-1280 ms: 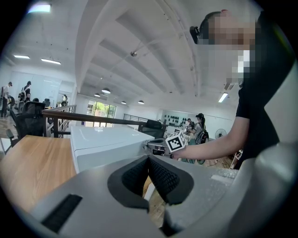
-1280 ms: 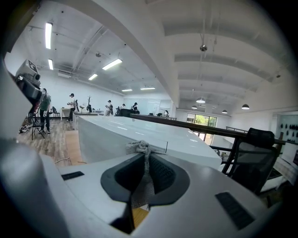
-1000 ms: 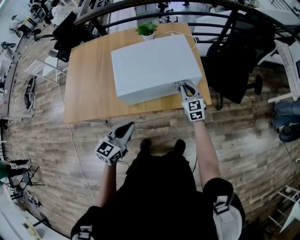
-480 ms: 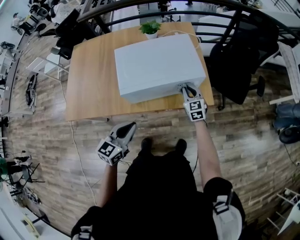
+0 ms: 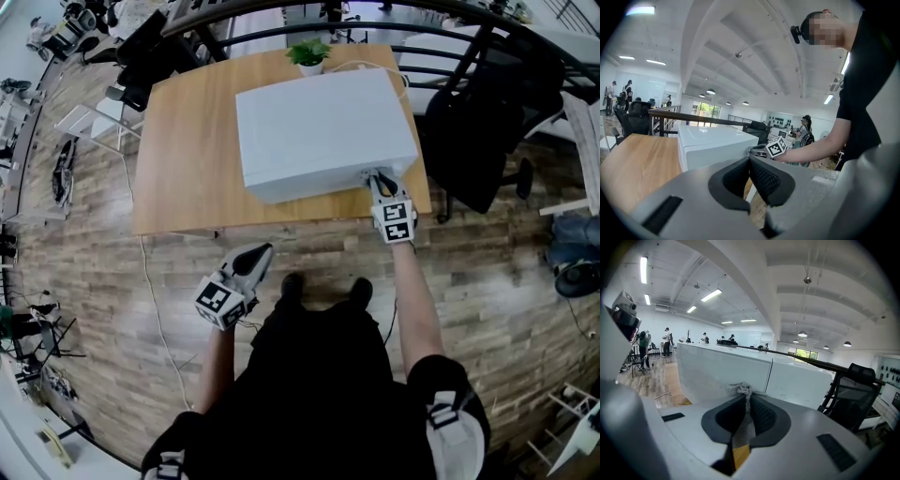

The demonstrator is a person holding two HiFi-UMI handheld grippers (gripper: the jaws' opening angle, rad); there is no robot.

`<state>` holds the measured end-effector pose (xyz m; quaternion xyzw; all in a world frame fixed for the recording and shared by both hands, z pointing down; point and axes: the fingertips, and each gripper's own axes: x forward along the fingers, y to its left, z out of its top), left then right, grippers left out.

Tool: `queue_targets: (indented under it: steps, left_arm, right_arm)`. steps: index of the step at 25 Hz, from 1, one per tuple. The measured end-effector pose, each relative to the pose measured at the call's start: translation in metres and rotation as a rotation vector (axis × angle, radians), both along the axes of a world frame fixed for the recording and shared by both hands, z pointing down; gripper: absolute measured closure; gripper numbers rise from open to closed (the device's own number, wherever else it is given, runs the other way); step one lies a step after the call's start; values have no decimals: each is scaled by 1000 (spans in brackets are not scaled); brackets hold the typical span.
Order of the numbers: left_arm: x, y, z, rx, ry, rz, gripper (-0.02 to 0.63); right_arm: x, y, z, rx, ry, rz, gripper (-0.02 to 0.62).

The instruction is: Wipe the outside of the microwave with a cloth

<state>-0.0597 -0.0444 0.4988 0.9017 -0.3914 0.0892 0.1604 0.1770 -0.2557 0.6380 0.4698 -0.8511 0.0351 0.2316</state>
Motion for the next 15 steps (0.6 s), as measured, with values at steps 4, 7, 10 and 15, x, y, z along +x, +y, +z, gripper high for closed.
queue_targets:
  steps: [4, 7, 10, 15]
  left_arm:
    - [-5, 1, 2, -9, 13, -15, 603]
    - [-8, 3, 4, -14, 17, -22, 603]
    - [-14, 7, 7, -18, 4, -18, 603]
    - [-26, 8, 10, -27, 9, -35, 603]
  right_arm:
    - [-12, 2, 3, -5, -10, -14, 568]
    - [-20, 5, 5, -11, -10, -21, 568]
    - [-27, 8, 7, -17, -14, -28, 568]
    - [-40, 9, 9, -18, -20, -34, 568]
